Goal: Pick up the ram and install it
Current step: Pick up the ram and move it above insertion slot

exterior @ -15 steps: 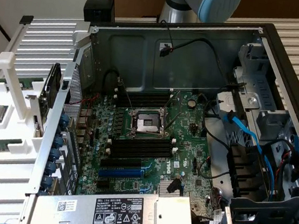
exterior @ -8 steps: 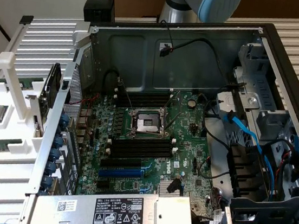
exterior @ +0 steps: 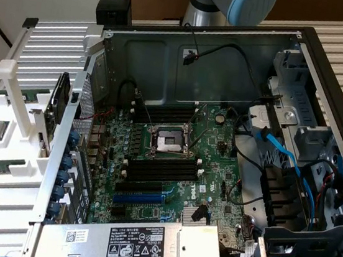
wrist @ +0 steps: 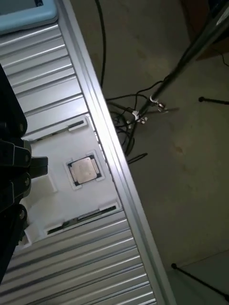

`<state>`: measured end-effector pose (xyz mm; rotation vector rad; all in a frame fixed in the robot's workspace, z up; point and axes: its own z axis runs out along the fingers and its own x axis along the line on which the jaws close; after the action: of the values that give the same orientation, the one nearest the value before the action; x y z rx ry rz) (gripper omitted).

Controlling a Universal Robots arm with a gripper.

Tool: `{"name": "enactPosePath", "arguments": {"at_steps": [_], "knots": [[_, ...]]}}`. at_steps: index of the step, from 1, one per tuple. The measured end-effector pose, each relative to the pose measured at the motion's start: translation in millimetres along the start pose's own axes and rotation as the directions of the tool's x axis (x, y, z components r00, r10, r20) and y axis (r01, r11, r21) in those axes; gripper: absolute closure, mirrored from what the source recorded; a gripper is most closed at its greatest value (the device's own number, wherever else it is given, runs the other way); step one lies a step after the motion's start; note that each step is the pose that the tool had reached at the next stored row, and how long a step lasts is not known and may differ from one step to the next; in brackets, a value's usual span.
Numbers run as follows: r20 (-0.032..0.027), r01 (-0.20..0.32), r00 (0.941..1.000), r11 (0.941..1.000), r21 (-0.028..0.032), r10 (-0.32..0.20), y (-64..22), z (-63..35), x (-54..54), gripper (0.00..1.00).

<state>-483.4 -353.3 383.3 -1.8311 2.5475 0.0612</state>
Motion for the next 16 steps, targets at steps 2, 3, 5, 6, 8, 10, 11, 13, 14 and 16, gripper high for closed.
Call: {"name": "enactPosePath", "arguments": {"at_steps": [2,3,5,6,8,10,11,13,14,16], "knots": [[0.0081,0.038,0.9992,0.9988,0.0289,-0.039,-0.1,0.2,0.0,0.90],[0.0106,0.049,0.9987,0.9981,0.0380,-0.049,-0.1,0.5,0.1,0.90],[0.0142,0.071,0.9973,0.9961,0.0524,-0.072,0.2,0.7,0.2,0.90],[0.0141,0.073,0.9972,0.9960,0.0526,-0.073,1.0,0.8,0.4,0.90],[0.0141,0.073,0.9972,0.9960,0.0526,-0.074,2.9,3.5,1.1,0.90],[0.0141,0.073,0.9971,0.9959,0.0526,-0.074,3.7,9.0,1.6,0.90],[0.0141,0.074,0.9971,0.9959,0.0526,-0.075,4.4,12.7,1.9,0.90],[0.0139,0.078,0.9968,0.9956,0.0524,-0.079,5.8,15.7,2.6,0.90],[0.0135,0.098,0.9950,0.9939,0.0519,-0.099,8.8,20.2,4.9,0.90],[0.0133,0.107,0.9941,0.9929,0.0517,-0.108,9.8,22.8,5.8,0.90]]}}
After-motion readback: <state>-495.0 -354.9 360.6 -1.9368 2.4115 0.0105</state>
